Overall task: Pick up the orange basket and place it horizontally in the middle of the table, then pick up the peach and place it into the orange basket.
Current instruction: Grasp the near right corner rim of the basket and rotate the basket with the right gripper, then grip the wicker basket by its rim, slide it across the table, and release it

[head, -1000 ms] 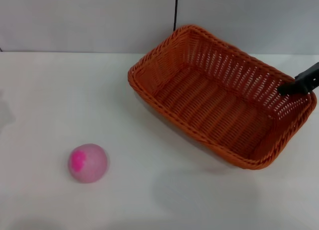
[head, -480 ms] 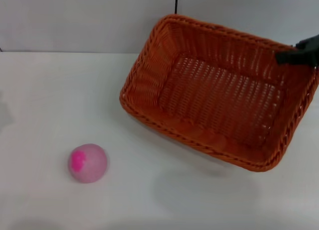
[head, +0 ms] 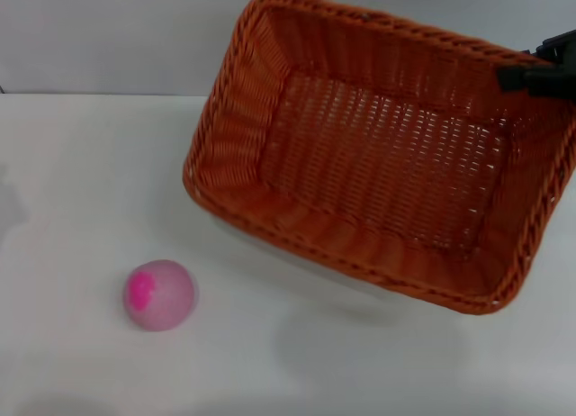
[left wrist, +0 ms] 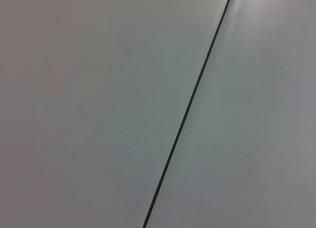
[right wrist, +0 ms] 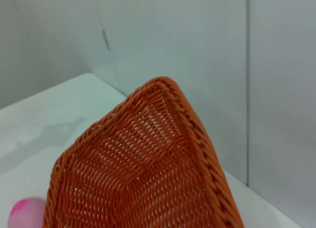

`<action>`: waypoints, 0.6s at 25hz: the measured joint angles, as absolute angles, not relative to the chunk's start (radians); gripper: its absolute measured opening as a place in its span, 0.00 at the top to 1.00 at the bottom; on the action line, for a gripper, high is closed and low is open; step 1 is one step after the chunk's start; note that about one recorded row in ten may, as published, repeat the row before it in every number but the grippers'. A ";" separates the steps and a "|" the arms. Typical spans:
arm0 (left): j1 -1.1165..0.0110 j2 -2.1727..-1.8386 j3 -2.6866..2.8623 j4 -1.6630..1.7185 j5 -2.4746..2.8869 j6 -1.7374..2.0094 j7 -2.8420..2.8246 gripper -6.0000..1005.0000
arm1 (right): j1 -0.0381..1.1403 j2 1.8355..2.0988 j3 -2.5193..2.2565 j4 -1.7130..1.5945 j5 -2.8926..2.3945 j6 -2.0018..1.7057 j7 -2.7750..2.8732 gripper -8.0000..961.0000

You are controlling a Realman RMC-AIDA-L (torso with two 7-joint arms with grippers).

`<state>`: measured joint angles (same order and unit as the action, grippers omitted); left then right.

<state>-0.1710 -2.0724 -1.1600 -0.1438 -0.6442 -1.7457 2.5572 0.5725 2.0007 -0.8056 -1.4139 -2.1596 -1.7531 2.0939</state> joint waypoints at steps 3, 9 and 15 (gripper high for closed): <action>-0.175 -2.072 -1.163 -0.144 -0.644 -1.746 2.557 0.99 | 0.595 1.990 -0.805 -1.416 -2.160 -1.790 2.017 0.80; -0.186 -2.072 -1.160 -0.144 -0.643 -1.743 2.557 0.99 | 0.657 1.975 -0.816 -1.396 -2.172 -1.839 1.902 0.79; -0.187 -2.072 -1.160 -0.146 -0.638 -1.749 2.556 0.99 | 0.698 1.983 -0.821 -1.281 -2.226 -1.796 1.769 0.79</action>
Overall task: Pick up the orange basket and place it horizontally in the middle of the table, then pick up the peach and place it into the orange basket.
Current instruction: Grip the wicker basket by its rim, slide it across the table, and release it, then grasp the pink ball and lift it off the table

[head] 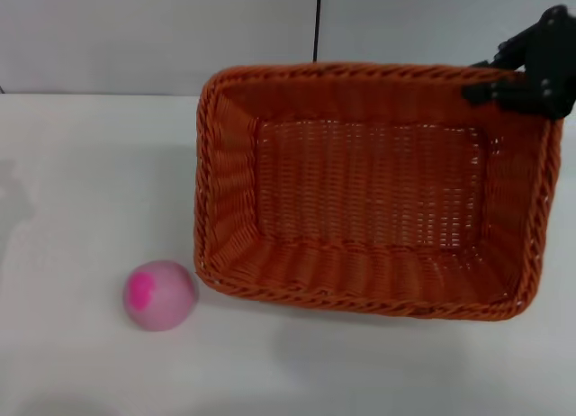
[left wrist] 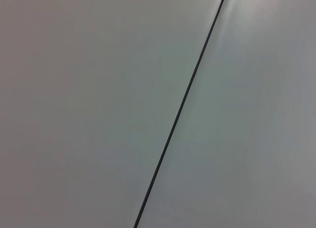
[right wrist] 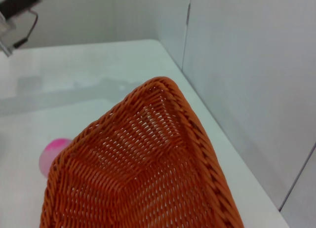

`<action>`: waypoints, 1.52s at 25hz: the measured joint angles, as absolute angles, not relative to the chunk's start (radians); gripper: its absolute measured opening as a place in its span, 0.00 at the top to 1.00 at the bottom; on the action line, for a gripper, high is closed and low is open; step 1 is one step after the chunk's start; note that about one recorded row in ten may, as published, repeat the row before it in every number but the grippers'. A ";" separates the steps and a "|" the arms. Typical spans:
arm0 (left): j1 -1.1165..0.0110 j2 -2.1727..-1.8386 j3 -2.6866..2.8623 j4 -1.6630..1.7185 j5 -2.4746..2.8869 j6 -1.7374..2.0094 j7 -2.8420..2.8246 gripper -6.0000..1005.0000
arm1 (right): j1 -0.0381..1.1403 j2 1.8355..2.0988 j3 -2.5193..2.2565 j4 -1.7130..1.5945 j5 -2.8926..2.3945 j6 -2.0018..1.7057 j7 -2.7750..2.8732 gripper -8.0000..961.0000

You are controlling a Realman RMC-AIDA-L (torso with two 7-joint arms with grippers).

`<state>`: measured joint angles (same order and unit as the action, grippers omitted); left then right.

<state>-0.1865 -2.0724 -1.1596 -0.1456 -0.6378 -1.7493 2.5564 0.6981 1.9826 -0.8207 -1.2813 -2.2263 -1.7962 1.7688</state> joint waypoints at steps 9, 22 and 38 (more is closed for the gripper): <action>-0.186 -2.072 -1.159 -0.146 -0.636 -1.748 2.542 0.99 | 0.736 1.978 -0.821 -1.069 -2.245 -1.675 1.638 0.78; -0.171 -2.074 -1.157 -0.145 -0.635 -1.743 2.530 0.99 | 0.748 1.981 -0.803 -1.004 -2.241 -1.574 1.609 0.76; -0.154 -2.062 -1.051 -0.129 -0.631 -1.764 2.519 0.99 | 0.490 2.054 -0.659 -0.959 -1.696 -1.464 1.345 0.45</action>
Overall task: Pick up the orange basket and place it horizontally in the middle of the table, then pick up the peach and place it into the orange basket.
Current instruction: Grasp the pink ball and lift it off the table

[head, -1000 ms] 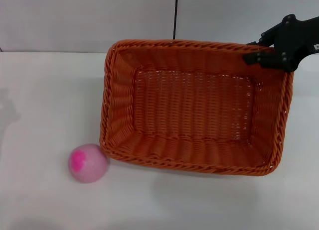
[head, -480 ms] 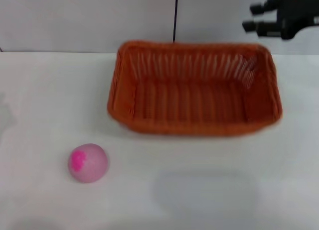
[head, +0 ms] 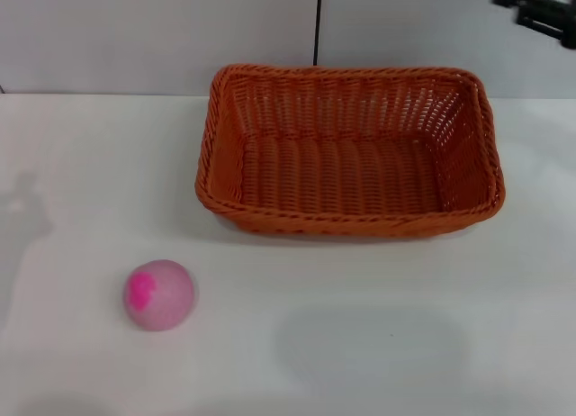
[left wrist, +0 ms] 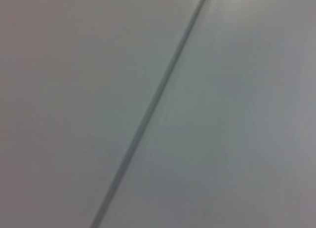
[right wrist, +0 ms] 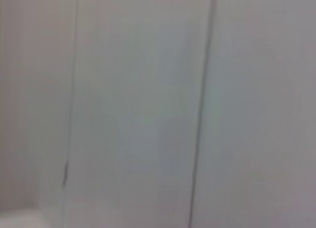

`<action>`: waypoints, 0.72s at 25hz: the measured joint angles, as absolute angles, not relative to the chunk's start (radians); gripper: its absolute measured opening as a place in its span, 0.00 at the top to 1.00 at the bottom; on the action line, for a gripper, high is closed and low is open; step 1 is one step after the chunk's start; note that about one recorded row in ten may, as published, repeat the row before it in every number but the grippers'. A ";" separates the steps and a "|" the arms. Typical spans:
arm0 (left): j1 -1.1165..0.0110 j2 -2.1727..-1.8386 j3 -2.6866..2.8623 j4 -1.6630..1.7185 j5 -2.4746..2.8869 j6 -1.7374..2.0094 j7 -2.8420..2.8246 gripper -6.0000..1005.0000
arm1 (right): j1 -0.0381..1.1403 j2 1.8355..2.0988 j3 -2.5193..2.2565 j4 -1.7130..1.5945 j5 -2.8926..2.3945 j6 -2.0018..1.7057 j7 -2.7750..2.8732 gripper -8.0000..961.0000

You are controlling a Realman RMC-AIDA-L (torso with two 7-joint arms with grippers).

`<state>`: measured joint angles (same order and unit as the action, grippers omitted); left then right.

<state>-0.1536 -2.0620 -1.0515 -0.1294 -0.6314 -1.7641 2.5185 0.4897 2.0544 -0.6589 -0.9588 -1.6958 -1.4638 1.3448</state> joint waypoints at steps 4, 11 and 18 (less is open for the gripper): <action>-0.182 -2.054 -0.972 -0.066 -0.629 -1.785 2.520 0.99 | 0.354 2.075 -0.661 -0.890 -1.459 -1.505 1.256 0.44; -0.208 -2.047 -0.852 0.029 -0.585 -1.783 2.492 0.89 | 0.251 2.070 -0.513 -0.625 -1.223 -1.596 1.132 0.44; -0.255 -2.027 -0.535 0.163 -0.552 -1.798 2.491 0.59 | 0.240 2.068 -0.309 -0.451 -1.201 -1.636 1.080 0.44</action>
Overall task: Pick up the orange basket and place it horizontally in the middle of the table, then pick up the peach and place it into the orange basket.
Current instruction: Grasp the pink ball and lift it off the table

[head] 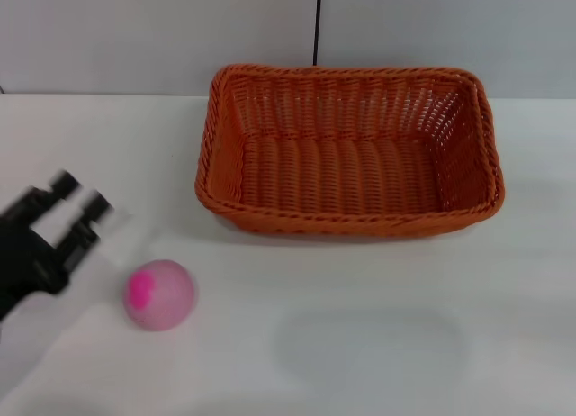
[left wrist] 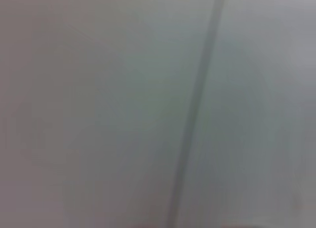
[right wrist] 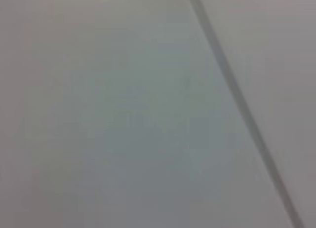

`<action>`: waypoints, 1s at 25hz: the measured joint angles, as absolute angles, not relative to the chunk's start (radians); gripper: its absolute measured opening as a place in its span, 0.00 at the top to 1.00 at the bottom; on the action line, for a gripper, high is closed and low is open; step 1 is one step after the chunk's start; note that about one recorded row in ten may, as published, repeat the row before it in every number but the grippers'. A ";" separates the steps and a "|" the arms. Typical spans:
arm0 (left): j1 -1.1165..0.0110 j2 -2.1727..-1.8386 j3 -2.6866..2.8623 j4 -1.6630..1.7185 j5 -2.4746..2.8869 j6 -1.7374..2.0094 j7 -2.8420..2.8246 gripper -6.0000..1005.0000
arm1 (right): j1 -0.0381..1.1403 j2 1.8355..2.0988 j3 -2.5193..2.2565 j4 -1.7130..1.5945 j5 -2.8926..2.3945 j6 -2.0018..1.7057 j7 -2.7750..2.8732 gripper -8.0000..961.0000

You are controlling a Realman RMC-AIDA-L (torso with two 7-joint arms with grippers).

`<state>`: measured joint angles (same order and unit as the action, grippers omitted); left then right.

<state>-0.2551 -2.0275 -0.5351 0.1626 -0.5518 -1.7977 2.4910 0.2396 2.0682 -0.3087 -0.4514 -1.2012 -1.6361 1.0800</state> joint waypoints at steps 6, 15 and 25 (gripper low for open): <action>-0.276 -2.042 -0.413 0.248 -0.552 -1.784 2.481 0.47 | 0.244 2.065 -0.194 -0.415 -1.198 -1.646 1.106 0.44; -0.275 -2.056 -0.307 0.266 -0.552 -1.687 2.473 0.26 | 0.254 2.064 -0.183 -0.390 -1.197 -1.639 1.109 0.44; -0.279 -2.060 -0.242 0.237 -0.552 -1.614 2.470 0.17 | 0.261 2.065 -0.182 -0.388 -1.196 -1.633 1.110 0.44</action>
